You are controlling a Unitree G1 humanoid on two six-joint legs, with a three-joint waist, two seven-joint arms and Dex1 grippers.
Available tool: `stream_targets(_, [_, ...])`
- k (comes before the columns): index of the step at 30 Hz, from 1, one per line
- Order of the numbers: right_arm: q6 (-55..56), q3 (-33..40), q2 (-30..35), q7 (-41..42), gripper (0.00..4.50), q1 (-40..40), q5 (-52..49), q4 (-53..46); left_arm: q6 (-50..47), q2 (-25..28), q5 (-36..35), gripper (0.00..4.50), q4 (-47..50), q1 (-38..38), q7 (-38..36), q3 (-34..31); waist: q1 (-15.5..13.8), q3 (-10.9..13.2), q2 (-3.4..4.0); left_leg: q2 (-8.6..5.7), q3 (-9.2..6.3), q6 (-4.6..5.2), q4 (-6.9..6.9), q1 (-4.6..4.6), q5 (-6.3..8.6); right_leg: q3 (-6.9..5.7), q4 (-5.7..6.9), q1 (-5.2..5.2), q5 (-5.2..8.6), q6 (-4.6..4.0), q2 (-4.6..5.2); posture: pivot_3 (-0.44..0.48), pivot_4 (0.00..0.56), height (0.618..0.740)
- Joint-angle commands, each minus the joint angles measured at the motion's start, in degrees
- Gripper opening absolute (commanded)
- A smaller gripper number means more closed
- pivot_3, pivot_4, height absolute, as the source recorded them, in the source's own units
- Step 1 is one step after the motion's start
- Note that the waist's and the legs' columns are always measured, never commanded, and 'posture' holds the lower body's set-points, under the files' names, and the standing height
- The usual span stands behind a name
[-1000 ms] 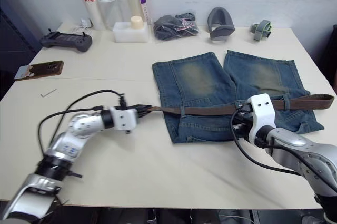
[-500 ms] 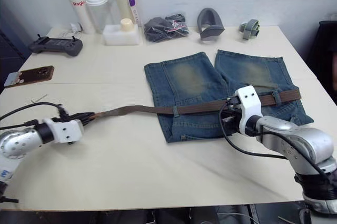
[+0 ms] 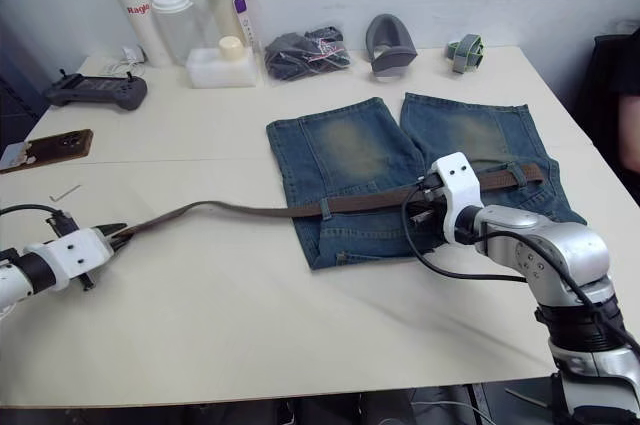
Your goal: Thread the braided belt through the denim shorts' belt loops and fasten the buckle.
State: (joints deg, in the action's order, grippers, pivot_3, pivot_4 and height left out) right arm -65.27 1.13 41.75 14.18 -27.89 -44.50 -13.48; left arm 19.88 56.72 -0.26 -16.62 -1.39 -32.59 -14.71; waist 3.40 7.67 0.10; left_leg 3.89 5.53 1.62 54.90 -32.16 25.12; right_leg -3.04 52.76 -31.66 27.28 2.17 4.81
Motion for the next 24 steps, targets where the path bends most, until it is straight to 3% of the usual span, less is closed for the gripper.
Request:
stream_targets(1, [-3.57,1.56,-0.7,1.25,0.0,0.6,0.09,0.11,-7.25,-1.8,-5.47,2.8,2.95,3.11,-3.65,-0.4,-0.32,0.07,0.11,-0.02,0.0,0.0,0.0,-0.01,0.0,-0.02,-0.02,0.0,0.0,-0.01,0.02,0.0,0.15,0.649])
stream_targets(2, [-4.11,2.23,-0.54,1.47,0.0,0.59,0.09,-0.25,-8.74,-2.12,-6.78,3.06,3.64,4.51,-4.46,-0.43,-0.42,0.09,0.14,-0.02,0.0,0.0,0.0,-0.03,0.0,-0.02,-0.02,-0.01,0.0,-0.01,0.04,0.0,0.15,0.649])
stream_targets(5, [-5.53,5.28,0.24,3.35,0.0,0.83,-1.63,-2.66,-15.39,-4.06,-14.67,4.45,8.36,9.86,-10.22,0.38,-1.0,0.14,0.11,-0.05,0.01,0.05,0.0,-0.08,0.03,-0.04,-0.06,0.0,0.0,-0.01,0.07,0.0,0.15,0.649])
stream_targets(9, [-5.96,9.9,4.42,11.1,0.0,2.38,-7.03,-10.75,-31.82,-7.45,-27.86,4.48,19.8,18.04,-19.9,6.6,-2.13,0.51,0.28,-0.14,-0.02,0.15,0.0,-0.24,0.03,-0.11,-0.2,0.01,-0.01,0.0,0.16,0.0,0.15,0.649])
stream_targets(10, [-7.18,11.37,6.07,12.68,0.32,3.22,-9.11,-13.14,-39.87,-6.77,-33.87,4.5,24.19,19.37,-23.6,9.2,-2.14,0.59,0.42,-0.2,-0.02,0.21,0.0,-0.32,0.03,-0.13,-0.25,-0.01,-0.03,0.04,0.21,0.0,0.15,0.649])
stream_targets(12, [-8.59,12.92,8.3,14.27,1.0,4.62,-11.25,-16.19,-48.48,-5.46,-39.17,4.5,29.06,20.56,-28.05,12.19,-1.95,0.63,0.47,-0.22,-0.02,0.24,-0.02,-0.39,0.01,-0.14,-0.38,0.01,-0.22,0.4,0.2,0.0,0.15,0.649])
stream_targets(13, [-9.28,14.54,9.72,14.79,1.6,5.86,-12.35,-18.04,-51.39,-6.54,-40.56,4.5,30.53,22.97,-29.19,14.56,-1.9,0.64,0.48,-0.23,-0.02,0.18,-0.07,-0.35,-0.03,-0.16,-0.51,0.09,-0.51,0.97,0.19,0.0,0.15,0.649])
stream_targets(15, [-10.27,17.15,11.64,14.98,2.4,7.65,-13.8,-20.32,-53.28,-9.16,-40.14,4.5,30.98,27.38,-29.94,18.16,-1.85,0.73,0.37,-0.26,0.01,0.14,-0.35,-0.27,-0.1,-0.17,-0.78,0.2,-0.51,0.97,0.16,0.0,0.15,0.649])
stream_targets(17, [-11.69,21.23,13.18,15.32,3.21,10.08,-16.29,-21.82,-51.61,-15.5,-36.54,4.5,27.61,33.62,-30.86,23.72,-2.14,0.87,0.16,-0.35,0.03,0.15,-0.56,-0.22,-0.27,-0.17,-0.87,0.22,-0.55,1.04,0.15,0.0,0.15,0.649])
stream_targets(20, [-12.68,24.82,15.3,15.14,4.44,14.31,-16.47,-23.5,-44.46,-23.89,-26.48,4.5,20.99,40.72,-31.55,32.79,-3.52,0.98,0.0,-0.44,0.04,0.16,-0.66,-0.14,-0.51,-0.17,-0.94,0.31,-0.69,1.31,0.08,0.0,0.15,0.649])
stream_targets(24, [-13.31,29.57,17.46,13.59,4.44,20.45,-14.54,-26.16,-36.21,-32.47,-18.54,4.5,13.26,43.71,-32.03,39.3,-4.09,1.05,-0.1,-0.46,0.04,0.36,-0.72,-0.06,-0.55,-0.12,-1.09,0.41,-0.82,1.47,-0.03,0.0,0.15,0.649])
